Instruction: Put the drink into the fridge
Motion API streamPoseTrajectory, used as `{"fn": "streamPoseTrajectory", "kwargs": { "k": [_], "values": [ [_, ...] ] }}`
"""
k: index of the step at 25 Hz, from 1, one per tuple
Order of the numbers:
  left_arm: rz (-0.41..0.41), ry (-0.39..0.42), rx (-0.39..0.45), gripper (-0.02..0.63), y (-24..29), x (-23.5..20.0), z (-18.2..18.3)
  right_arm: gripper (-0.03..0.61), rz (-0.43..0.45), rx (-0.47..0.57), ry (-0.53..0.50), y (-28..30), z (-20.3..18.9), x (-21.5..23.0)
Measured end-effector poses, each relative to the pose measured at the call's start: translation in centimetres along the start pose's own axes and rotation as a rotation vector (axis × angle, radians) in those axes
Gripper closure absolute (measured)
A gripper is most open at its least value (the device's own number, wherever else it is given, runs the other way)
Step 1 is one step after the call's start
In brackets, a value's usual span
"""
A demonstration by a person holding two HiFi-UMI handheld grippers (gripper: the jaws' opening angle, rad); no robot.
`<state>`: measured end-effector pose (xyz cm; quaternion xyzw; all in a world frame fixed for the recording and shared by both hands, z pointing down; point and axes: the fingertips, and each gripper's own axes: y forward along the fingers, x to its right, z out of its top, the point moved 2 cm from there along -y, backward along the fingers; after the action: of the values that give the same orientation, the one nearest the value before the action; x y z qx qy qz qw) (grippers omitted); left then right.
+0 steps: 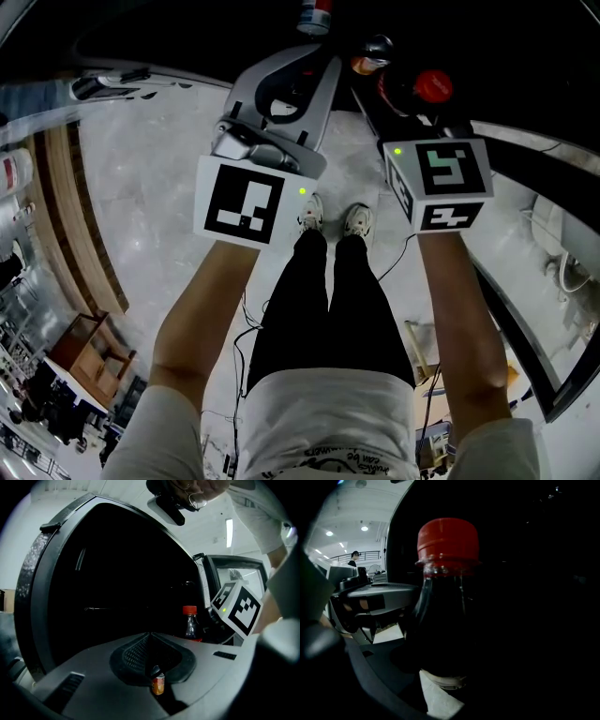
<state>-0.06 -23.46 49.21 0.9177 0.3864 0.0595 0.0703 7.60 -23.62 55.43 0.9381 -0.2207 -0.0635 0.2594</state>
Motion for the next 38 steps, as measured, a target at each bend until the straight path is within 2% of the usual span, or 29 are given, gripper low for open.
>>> {"fn": "streamPoseTrajectory", "kwargs": {
  "k": [22, 38],
  "values": [
    [-0.023, 0.02, -0.019, 0.592, 3.0, -0.7, -1.9, 0.268, -0.054, -0.015, 0.011, 5.4, -0.2, 3.2],
    [-0.002, 0.037, -0.031, 0.592, 5.3, -2.2, -2.9, 0.267, -0.067, -0.003, 0.024, 7.7, -0.2, 4.9]
  ]
}}
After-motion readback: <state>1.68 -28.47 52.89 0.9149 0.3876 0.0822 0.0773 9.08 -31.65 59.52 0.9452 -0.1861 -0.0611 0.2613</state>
